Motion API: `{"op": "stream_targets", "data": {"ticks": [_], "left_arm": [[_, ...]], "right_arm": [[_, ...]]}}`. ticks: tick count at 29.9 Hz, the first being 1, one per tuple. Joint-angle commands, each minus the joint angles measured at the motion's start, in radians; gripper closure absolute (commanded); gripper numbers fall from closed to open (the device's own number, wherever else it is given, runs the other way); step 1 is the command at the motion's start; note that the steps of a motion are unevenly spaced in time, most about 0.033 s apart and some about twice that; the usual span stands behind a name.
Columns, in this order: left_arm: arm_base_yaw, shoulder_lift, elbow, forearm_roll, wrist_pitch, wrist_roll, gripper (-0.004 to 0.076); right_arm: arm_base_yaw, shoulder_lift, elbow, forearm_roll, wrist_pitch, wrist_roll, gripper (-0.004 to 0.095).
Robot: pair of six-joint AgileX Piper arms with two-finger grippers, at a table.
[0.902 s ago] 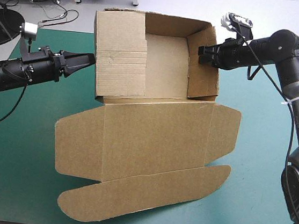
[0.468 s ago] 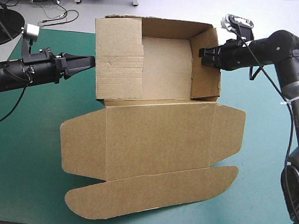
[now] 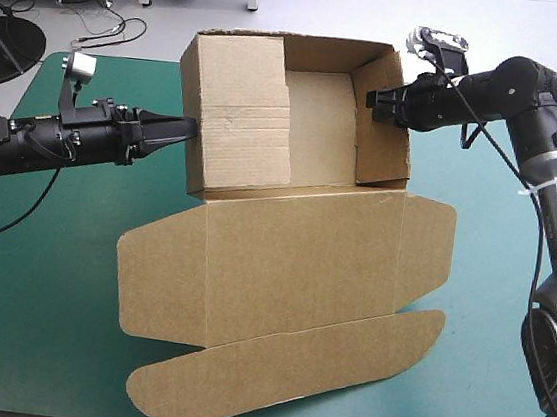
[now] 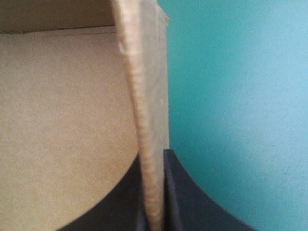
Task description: Fold the box
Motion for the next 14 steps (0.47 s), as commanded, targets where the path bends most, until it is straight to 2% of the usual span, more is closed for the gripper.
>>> {"op": "stream_targets", "data": {"ticks": [1, 14], "left_arm": [[-0.011, -0.032, -0.033, -0.080, 0.076, -0.002, 0.0388], [-0.028, -0.032, -0.033, 0.012, 0.057, -0.002, 0.0388]], "right_arm": [[0.006, -0.051, -0.034, 0.043, -0.053, 0.015, 0.0911], [0.008, -0.029, -0.034, 0.062, -0.059, 0.032, 0.0911]]}}
